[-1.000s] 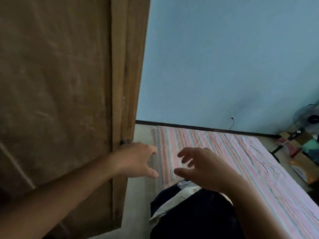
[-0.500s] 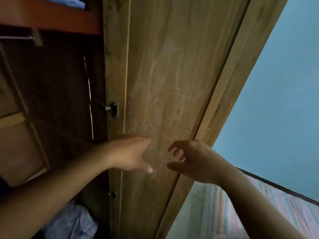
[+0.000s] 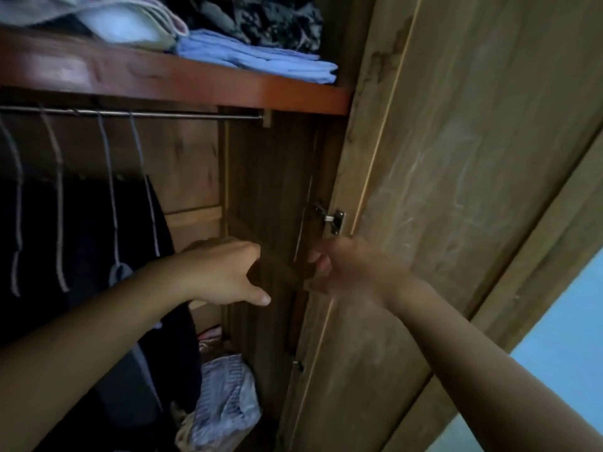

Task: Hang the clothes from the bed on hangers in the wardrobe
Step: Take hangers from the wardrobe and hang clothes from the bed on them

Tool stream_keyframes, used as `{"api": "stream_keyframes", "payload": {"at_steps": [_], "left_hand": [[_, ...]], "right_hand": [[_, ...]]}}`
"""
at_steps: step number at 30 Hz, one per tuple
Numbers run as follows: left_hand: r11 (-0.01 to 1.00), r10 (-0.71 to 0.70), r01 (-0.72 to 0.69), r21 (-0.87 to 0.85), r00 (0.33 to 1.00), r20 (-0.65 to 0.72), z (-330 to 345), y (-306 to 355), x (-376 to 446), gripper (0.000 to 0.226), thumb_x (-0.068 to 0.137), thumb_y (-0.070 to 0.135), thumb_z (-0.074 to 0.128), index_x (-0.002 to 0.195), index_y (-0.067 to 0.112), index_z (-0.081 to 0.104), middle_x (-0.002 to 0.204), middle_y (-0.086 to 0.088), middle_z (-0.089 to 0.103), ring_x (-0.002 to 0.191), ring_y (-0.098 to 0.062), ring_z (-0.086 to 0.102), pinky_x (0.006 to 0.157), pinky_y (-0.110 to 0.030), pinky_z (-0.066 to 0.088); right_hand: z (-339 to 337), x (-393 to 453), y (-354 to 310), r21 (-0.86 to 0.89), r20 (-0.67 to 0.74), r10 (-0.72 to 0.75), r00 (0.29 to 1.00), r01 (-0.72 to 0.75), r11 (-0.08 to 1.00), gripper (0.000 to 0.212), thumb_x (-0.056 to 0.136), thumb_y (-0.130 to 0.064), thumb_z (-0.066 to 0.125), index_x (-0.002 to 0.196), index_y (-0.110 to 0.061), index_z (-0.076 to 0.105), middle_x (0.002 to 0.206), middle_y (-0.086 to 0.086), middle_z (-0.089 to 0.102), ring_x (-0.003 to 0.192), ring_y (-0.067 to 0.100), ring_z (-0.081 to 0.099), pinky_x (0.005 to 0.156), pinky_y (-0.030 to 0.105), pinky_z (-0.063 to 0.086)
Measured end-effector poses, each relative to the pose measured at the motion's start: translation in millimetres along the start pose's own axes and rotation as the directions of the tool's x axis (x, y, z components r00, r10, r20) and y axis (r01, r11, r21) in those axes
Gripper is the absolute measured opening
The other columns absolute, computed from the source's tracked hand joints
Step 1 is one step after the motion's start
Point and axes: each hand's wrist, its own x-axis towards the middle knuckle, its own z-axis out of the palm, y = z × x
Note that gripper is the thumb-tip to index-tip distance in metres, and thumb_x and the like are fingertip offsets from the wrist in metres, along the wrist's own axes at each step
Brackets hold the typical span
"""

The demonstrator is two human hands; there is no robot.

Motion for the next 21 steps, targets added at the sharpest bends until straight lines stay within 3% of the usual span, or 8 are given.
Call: {"api": "stream_keyframes", "payload": {"at_steps": [4, 8, 13, 18, 21], "left_hand": [[0.99, -0.138, 0.138, -0.007, 0.99, -0.034, -14.4, -36.4, -22.5, 0.052, 0.084, 0.058, 0.065, 0.118, 0.02, 0.054, 0.11, 0.003, 0.06, 0.097, -0.013, 0.059, 0.087, -0.036, 0.053], [0.966, -0.252, 0.244, -0.08, 0.962, -0.109, -24.4, -81.7, -28.8, 0.04, 0.092, 0.049, 0.059, 0.108, 0.013, 0.061, 0.095, 0.0, 0.063, 0.085, -0.014, 0.062, 0.072, -0.026, 0.052], [0.928, -0.356, 0.314, -0.2, 0.907, -0.226, -28.1, -124.5, -25.2, 0.02, 0.096, 0.032, 0.06, 0.102, 0.013, 0.059, 0.107, -0.012, 0.064, 0.101, -0.029, 0.063, 0.087, -0.04, 0.051], [0.907, -0.417, 0.356, -0.224, 0.836, -0.357, -26.1, -158.2, -18.2, 0.041, 0.096, 0.025, 0.059, 0.134, 0.009, 0.053, 0.129, -0.013, 0.057, 0.115, -0.028, 0.056, 0.096, -0.037, 0.048], [0.916, -0.4, 0.356, -0.184, 0.797, -0.452, -24.2, -169.3, -11.7, 0.036, 0.094, 0.021, 0.061, 0.128, 0.009, 0.056, 0.125, -0.014, 0.06, 0.113, -0.031, 0.057, 0.092, -0.04, 0.05]], "right_hand": [[2.8, 35.9, -36.6, 0.03, 0.003, -0.084, 0.996, 0.084, 0.996, 0.022, 0.088, -0.041, 0.067, 0.108, -0.032, 0.065, 0.102, -0.008, 0.065, 0.098, 0.016, 0.063, 0.087, 0.04, 0.055], [9.6, 72.0, -67.7, 0.051, -0.011, -0.17, 0.985, 0.17, 0.984, 0.013, 0.089, -0.039, 0.066, 0.098, -0.03, 0.066, 0.094, -0.008, 0.066, 0.092, 0.015, 0.064, 0.081, 0.037, 0.056], [26.0, 112.4, -99.3, 0.127, 0.007, -0.205, 0.979, 0.203, 0.971, 0.026, 0.088, -0.041, 0.067, 0.11, -0.027, 0.066, 0.108, -0.004, 0.065, 0.1, 0.017, 0.063, 0.086, 0.039, 0.056], [44.3, 146.0, -133.4, 0.209, -0.036, -0.202, 0.979, 0.206, 0.956, 0.043, 0.094, -0.044, 0.062, 0.129, -0.019, 0.059, 0.118, 0.003, 0.064, 0.108, 0.021, 0.061, 0.091, 0.038, 0.053], [63.2, 169.4, -148.0, 0.244, -0.059, -0.16, 0.985, 0.169, 0.955, 0.051, 0.095, -0.049, 0.058, 0.134, -0.016, 0.055, 0.116, 0.008, 0.067, 0.107, 0.025, 0.062, 0.085, 0.034, 0.052]]}}
